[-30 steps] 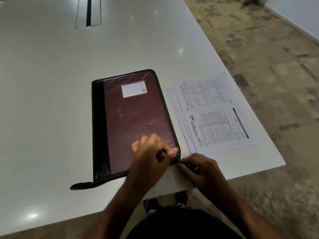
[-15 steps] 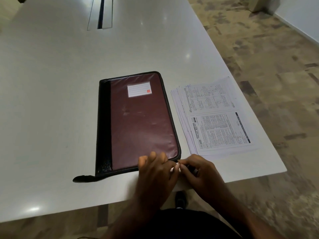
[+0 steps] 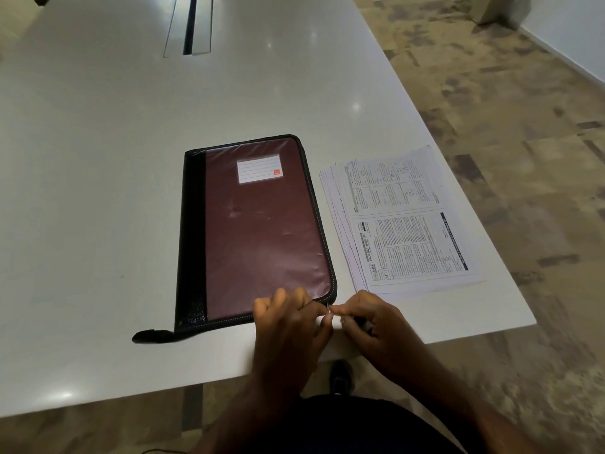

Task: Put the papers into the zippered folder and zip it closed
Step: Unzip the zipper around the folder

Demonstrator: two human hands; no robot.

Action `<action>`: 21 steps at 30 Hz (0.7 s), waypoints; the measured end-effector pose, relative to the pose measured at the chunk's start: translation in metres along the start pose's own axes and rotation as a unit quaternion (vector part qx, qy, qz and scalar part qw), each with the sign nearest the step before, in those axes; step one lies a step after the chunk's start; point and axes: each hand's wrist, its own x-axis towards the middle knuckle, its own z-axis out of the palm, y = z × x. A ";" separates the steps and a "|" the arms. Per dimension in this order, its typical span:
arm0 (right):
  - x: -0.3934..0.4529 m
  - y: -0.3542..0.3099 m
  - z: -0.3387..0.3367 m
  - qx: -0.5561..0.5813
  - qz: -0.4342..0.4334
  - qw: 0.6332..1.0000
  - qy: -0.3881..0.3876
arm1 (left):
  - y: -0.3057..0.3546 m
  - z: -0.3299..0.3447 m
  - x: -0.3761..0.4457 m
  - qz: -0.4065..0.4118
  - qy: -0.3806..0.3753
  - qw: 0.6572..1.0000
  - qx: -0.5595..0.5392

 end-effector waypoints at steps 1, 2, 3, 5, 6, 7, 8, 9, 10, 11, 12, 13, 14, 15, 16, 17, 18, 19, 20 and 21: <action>0.001 0.001 -0.003 -0.022 -0.019 1.000 0.004 | 0.000 0.001 -0.001 -0.002 0.003 1.000 -0.002; 0.002 0.002 -0.007 -0.055 -0.045 0.997 0.011 | 0.001 0.002 -0.001 -0.005 0.006 1.000 -0.002; 0.005 0.002 -0.012 -0.101 -0.076 0.992 0.018 | 0.002 0.002 -0.002 -0.008 0.009 1.000 -0.001; 0.014 0.004 -0.020 -0.194 -0.142 0.970 0.018 | 0.003 0.004 -0.002 -0.016 0.015 1.000 0.003; 0.021 0.006 -0.024 -0.226 -0.177 0.958 0.018 | 0.003 0.006 -0.002 -0.018 0.017 1.000 0.007; 0.028 0.007 -0.025 -0.243 -0.208 0.947 0.017 | 0.003 0.006 -0.002 -0.019 0.020 1.000 0.012; 0.034 0.008 -0.026 -0.250 -0.231 0.940 0.009 | 0.003 0.007 -0.002 -0.020 0.022 0.999 0.018; 0.040 0.008 -0.026 -0.255 -0.246 0.935 -0.005 | 0.003 0.007 -0.002 -0.020 0.025 0.999 0.024; 0.045 0.008 -0.026 -0.259 -0.256 0.931 -0.021 | 0.003 0.008 -0.002 -0.019 0.029 0.999 0.029; 0.047 0.008 -0.025 -0.261 -0.263 0.928 -0.034 | 0.003 0.008 -0.002 -0.020 0.033 0.999 0.033; 0.049 0.008 -0.025 -0.260 -0.266 0.927 -0.042 | 0.002 0.008 -0.002 -0.024 0.037 0.998 0.036; 0.050 0.008 -0.024 -0.258 -0.269 0.927 -0.045 | 0.001 0.008 -0.002 -0.028 0.040 0.998 0.036; 0.050 0.008 -0.025 -0.260 -0.270 0.926 -0.044 | -0.001 0.008 -0.002 -0.033 0.041 0.998 0.035; 0.049 0.008 -0.024 -0.266 -0.272 0.924 -0.042 | -0.003 0.007 -0.001 -0.037 0.042 0.998 0.031; 0.048 0.007 -0.024 -0.272 -0.273 0.922 -0.039 | -0.004 0.007 -0.001 -0.039 0.043 0.998 0.024; 0.047 0.007 -0.024 -0.278 -0.270 0.921 -0.037 | -0.006 0.006 0.000 -0.042 0.045 0.998 0.014; 0.046 0.007 -0.024 -0.281 -0.264 0.922 -0.035 | -0.007 0.005 0.000 -0.044 0.048 0.998 0.003; 0.045 0.007 -0.024 -0.283 -0.258 0.923 -0.032 | -0.009 0.005 -0.001 -0.046 0.049 0.998 -0.008; 0.044 0.006 -0.024 -0.284 -0.253 0.924 -0.029 | -0.010 0.004 -0.002 -0.049 0.049 0.997 -0.017; 0.043 0.006 -0.024 -0.286 -0.249 0.925 -0.029 | -0.012 0.002 -0.004 -0.052 0.048 0.997 -0.024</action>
